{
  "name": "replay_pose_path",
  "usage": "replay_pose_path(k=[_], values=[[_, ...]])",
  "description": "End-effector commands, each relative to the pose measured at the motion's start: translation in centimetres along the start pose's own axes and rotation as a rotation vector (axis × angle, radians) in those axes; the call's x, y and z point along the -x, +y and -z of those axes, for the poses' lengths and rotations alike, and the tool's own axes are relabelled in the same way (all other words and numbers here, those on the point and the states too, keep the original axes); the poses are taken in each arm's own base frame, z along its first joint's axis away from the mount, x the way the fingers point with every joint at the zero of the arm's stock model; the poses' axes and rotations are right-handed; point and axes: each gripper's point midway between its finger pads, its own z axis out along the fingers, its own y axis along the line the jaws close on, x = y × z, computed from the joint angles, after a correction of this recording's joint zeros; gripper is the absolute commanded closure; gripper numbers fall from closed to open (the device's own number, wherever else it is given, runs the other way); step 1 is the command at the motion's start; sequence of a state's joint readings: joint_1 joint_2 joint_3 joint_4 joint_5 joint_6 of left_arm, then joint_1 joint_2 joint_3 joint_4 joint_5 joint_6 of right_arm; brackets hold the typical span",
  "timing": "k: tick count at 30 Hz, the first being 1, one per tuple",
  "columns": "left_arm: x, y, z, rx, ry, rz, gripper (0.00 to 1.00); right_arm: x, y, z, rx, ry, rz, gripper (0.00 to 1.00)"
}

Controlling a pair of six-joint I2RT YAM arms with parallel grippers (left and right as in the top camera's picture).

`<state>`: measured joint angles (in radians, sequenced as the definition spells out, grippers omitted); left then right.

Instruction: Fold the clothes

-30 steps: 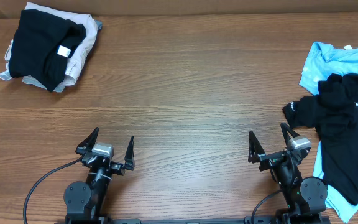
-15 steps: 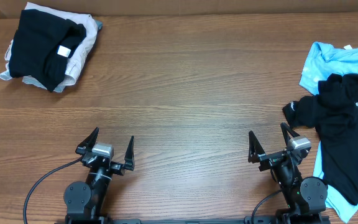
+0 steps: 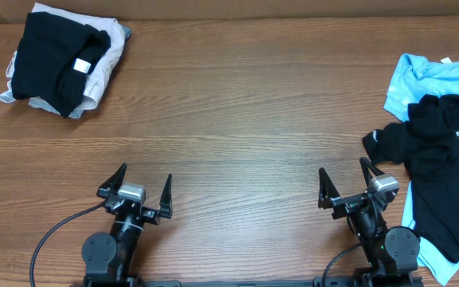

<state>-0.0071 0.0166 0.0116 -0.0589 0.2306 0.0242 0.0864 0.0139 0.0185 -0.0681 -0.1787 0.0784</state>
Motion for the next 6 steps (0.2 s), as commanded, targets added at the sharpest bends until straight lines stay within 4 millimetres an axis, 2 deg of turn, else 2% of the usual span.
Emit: replay_pose_path(k=[1,6], values=[[0.03,0.05,0.01,0.006,-0.009,0.011,0.0,-0.11,-0.15,0.01,-0.006,-0.007,-0.005,0.0],[0.03,0.05,0.01,0.005,-0.009,0.011,0.0,-0.11,-0.15,0.01,-0.006,-0.007,-0.005,0.0]])
